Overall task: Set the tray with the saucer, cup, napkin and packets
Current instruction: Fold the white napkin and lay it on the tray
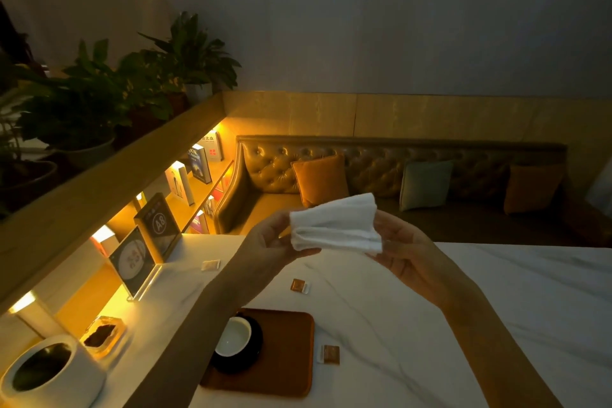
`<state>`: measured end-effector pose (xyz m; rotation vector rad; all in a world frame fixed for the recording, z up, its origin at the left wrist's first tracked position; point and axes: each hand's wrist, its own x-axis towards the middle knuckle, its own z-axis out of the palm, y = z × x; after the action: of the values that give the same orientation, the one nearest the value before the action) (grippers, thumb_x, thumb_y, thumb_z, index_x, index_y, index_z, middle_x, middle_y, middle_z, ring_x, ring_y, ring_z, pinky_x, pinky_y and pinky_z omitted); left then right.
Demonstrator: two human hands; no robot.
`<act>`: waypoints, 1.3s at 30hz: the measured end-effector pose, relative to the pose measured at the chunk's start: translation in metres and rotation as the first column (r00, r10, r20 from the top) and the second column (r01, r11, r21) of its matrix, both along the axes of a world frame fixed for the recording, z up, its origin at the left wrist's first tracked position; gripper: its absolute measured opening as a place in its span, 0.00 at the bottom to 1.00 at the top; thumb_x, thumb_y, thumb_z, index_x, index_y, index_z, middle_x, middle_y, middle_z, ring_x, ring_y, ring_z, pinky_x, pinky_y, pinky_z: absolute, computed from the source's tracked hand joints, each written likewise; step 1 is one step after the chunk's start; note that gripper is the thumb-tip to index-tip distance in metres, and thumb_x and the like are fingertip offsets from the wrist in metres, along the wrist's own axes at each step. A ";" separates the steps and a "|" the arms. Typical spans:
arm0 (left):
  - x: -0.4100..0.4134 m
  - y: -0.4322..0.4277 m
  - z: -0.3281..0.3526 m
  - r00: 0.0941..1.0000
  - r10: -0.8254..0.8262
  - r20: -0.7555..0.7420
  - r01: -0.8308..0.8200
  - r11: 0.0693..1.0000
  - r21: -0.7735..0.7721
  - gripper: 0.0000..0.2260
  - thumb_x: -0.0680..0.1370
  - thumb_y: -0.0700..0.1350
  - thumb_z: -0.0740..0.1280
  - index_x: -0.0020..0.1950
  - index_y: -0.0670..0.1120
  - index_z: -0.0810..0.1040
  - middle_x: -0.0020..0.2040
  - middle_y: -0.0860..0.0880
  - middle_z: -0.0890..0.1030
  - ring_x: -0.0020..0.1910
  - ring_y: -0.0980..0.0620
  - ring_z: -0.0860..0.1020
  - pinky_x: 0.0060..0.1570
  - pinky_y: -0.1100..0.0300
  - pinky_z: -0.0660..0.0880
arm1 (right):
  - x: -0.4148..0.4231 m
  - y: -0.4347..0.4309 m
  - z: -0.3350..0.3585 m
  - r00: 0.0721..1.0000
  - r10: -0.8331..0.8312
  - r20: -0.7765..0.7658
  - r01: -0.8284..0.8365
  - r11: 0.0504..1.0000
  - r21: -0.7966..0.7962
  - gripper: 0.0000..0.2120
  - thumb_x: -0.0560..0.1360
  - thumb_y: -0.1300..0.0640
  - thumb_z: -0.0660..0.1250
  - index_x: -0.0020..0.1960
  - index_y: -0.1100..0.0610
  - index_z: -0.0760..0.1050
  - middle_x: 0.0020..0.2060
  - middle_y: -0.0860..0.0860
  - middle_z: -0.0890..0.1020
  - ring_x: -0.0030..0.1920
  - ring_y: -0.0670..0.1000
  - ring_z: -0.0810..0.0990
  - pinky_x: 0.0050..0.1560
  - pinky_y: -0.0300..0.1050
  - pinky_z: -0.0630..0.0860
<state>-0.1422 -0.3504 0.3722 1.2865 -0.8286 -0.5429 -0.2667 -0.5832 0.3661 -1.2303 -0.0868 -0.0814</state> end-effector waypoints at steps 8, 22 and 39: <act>-0.002 0.038 -0.014 0.990 0.141 -0.033 -0.133 0.977 0.168 0.22 0.75 0.52 0.69 0.67 0.59 0.68 0.59 0.45 0.77 0.40 0.39 0.85 0.37 0.53 0.83 | 0.026 0.038 -0.026 0.993 0.089 -0.081 -0.105 0.966 -0.235 0.40 0.68 0.65 0.75 0.72 0.41 0.62 0.63 0.46 0.75 0.64 0.56 0.77 0.52 0.48 0.80; 0.030 0.095 -0.086 0.907 0.399 0.137 -0.415 0.786 0.458 0.09 0.81 0.55 0.60 0.55 0.56 0.78 0.40 0.42 0.80 0.25 0.50 0.72 0.26 0.66 0.70 | 0.077 0.115 -0.095 0.945 -0.255 -0.204 0.145 0.888 -0.436 0.10 0.77 0.44 0.62 0.49 0.42 0.82 0.45 0.44 0.85 0.48 0.45 0.83 0.46 0.43 0.83; 0.097 0.066 -0.253 0.946 0.225 -0.235 -0.002 0.726 0.688 0.09 0.79 0.49 0.65 0.56 0.48 0.79 0.53 0.49 0.78 0.53 0.48 0.78 0.51 0.57 0.74 | 0.079 0.110 -0.247 0.642 -0.414 -0.646 0.136 0.890 -0.435 0.12 0.77 0.52 0.66 0.58 0.54 0.77 0.50 0.52 0.82 0.48 0.49 0.83 0.39 0.35 0.80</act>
<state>-0.0455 -0.2844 0.1192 1.8534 -0.2672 -0.9772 -0.1873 -0.4735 0.1191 -1.5496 0.8403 0.1698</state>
